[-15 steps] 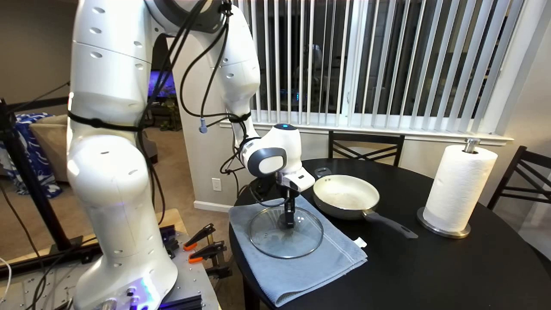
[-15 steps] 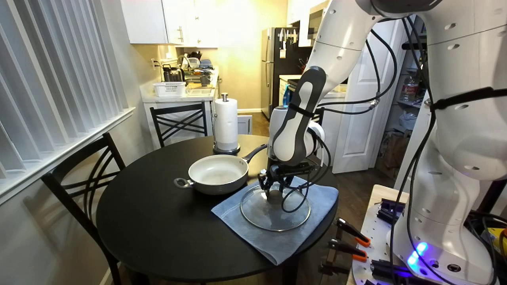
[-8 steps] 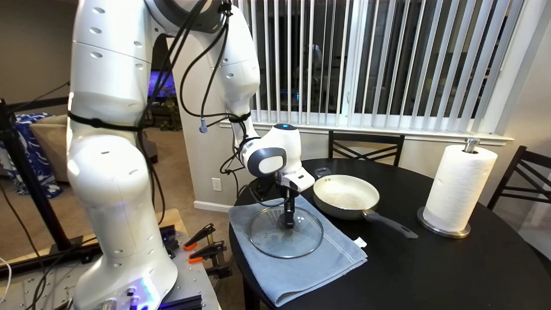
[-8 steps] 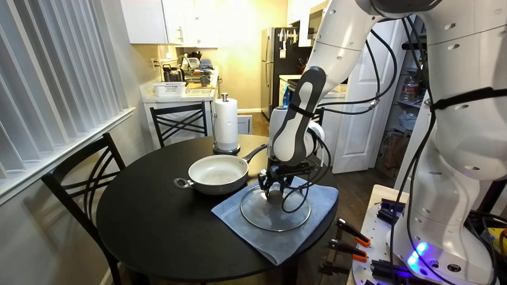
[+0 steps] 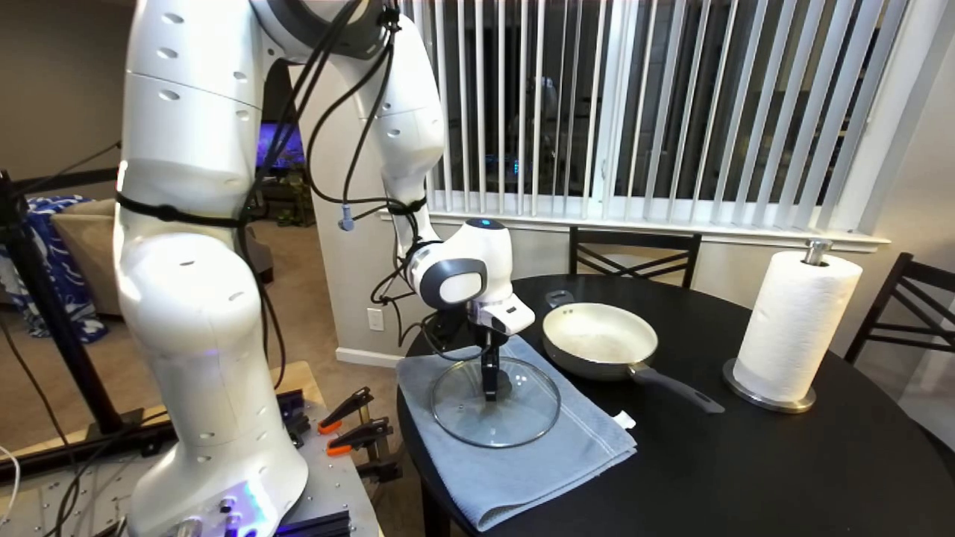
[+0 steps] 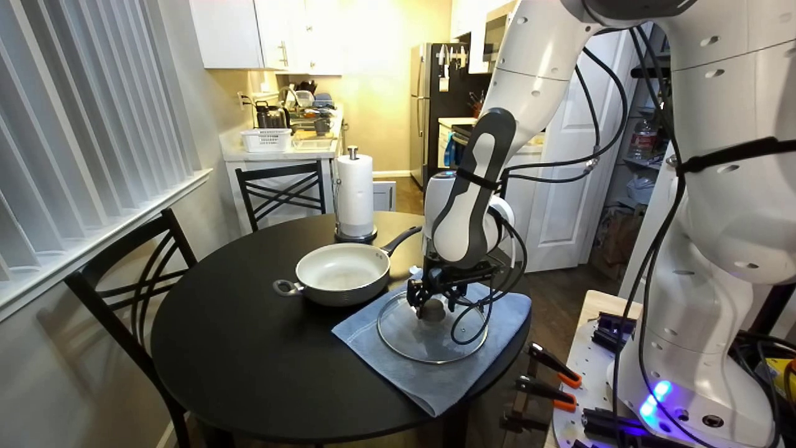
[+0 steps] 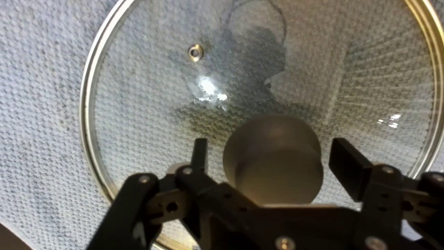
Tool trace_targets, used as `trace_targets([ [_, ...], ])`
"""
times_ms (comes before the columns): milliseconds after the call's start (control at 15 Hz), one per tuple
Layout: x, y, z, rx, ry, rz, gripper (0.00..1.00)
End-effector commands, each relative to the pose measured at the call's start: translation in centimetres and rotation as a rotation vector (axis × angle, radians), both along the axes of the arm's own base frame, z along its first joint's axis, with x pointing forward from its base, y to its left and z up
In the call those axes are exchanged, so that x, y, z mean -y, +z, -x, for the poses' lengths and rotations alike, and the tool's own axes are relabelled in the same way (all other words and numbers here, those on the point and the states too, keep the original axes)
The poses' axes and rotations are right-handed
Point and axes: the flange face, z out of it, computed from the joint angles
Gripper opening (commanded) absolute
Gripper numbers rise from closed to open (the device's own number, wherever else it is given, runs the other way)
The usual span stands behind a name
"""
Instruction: Put the lid on the pot
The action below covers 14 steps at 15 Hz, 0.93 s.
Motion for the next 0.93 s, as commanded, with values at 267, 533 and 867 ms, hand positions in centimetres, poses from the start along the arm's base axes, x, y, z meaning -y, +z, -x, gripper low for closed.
trace_targets([
  [267,-0.1,0.5,0.6,0.008,0.023,0.004,0.40],
  [533,0.0,0.7,0.6,0.011,0.022,0.006,0.34],
  [867,-0.2,3.3,2.2,0.050,0.031,0.005,0.33],
])
